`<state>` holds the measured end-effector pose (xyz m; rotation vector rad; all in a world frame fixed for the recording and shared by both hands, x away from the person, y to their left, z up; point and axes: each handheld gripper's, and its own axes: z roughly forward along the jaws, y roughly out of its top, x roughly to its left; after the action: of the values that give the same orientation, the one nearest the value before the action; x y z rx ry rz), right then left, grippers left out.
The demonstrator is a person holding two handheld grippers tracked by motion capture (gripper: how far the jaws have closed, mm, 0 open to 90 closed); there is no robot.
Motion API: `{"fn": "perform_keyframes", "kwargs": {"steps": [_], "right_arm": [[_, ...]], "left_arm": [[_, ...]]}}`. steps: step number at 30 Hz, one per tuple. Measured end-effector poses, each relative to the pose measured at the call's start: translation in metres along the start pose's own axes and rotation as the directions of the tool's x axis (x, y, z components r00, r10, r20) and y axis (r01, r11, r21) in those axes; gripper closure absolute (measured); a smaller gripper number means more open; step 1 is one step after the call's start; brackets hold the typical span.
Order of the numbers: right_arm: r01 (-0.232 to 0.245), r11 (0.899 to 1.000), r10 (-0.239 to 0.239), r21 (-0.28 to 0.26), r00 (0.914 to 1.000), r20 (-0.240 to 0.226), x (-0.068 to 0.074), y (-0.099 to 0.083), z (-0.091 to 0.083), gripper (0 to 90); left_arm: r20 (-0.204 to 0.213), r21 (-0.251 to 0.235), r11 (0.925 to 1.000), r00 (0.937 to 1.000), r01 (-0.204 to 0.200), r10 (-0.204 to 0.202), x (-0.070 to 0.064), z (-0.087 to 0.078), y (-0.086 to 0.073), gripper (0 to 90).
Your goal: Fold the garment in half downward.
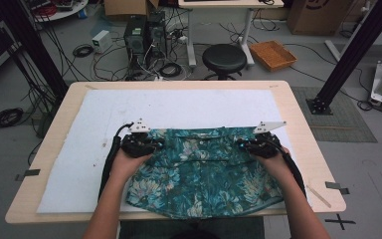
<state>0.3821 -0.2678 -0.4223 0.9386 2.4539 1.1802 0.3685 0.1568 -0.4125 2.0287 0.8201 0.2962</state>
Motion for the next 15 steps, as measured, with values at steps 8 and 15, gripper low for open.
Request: {"fn": "perform_keyframes", "kwargs": {"steps": [8,15], "right_arm": [[0.018,0.999,-0.019,-0.033,0.9994,-0.029,0.019,-0.024,-0.017,89.9],[0.05,0.998,-0.052,-0.031,0.9969,-0.058,0.044,-0.043,-0.031,89.9]], "left_arm": [[0.05,-0.016,0.9995,0.9985,0.025,-0.025,-0.015,-0.015,-0.022,85.2],[0.099,0.001,0.9996,0.9947,0.027,-0.027,-0.03,-0.02,-0.046,85.2]]}}
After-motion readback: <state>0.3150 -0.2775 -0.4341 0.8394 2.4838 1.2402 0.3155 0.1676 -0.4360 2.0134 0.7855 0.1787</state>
